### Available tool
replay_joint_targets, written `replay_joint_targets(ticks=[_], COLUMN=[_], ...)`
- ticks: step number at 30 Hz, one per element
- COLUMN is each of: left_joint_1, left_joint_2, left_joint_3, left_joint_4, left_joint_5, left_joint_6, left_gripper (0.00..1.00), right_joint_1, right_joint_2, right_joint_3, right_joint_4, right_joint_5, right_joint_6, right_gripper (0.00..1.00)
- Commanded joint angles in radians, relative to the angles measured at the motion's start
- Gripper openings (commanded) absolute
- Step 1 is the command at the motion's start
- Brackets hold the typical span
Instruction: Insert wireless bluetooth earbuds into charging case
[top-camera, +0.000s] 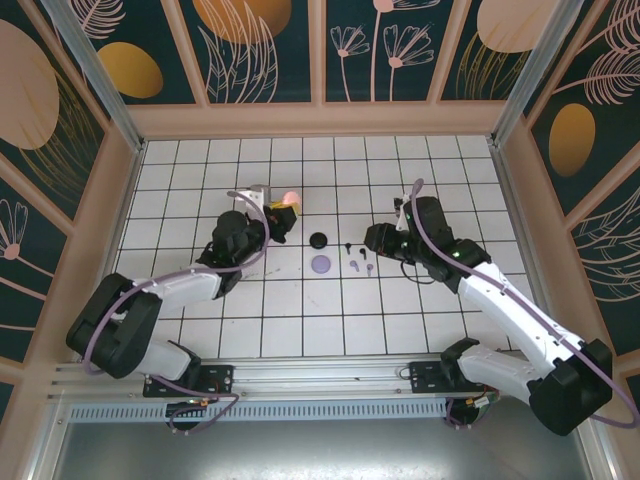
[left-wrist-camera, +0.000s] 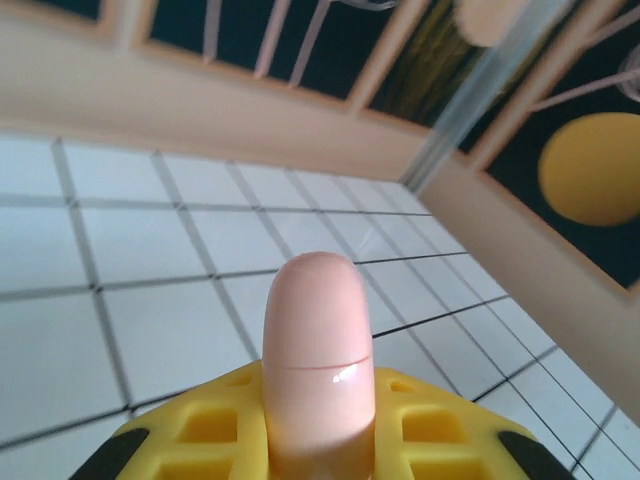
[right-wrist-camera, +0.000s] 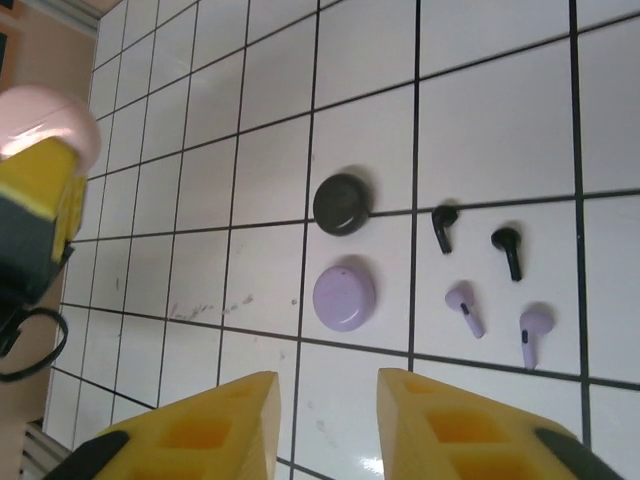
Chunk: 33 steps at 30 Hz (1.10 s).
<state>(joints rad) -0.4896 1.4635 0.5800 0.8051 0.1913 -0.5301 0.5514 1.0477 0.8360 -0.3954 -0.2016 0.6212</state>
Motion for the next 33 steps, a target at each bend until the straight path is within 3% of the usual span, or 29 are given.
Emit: replay_joint_targets(ticks=[1, 9, 19, 23, 28, 33], left_joint_1=[0.083, 0.129, 0.170, 0.185, 0.213, 0.233], left_joint_2=[0.079, 0.276, 0.449, 0.489, 0.525, 0.513], left_joint_3=[0.044, 0.158, 0.239, 0.247, 0.258, 0.295], left_joint_4=[-0.137, -0.235, -0.218, -0.217, -0.232, -0.326], left_joint_5=[0.134, 0.299, 0.351, 0.347, 0.359, 0.355], left_joint_6=[-0.179, -0.223, -0.266, -0.269, -0.280, -0.242], left_gripper=[0.00, 0.00, 0.01, 0.07, 0.21, 0.36], right_joint_1=[0.001, 0.002, 0.001, 0.002, 0.001, 0.001], right_joint_2=[-0.020, -0.002, -0.008, -0.012, -0.021, -0.028], right_joint_3=[-0.033, -0.043, -0.032, -0.032, -0.026, -0.017], right_joint_4=[0.074, 0.102, 0.095, 0.093, 0.086, 0.077], right_joint_5=[-0.015, -0.022, -0.025, -0.027, -0.028, -0.021], right_joint_6=[0.015, 0.002, -0.015, -0.015, -0.012, -0.012], right_gripper=[0.34, 0.40, 0.47, 0.47, 0.48, 0.60])
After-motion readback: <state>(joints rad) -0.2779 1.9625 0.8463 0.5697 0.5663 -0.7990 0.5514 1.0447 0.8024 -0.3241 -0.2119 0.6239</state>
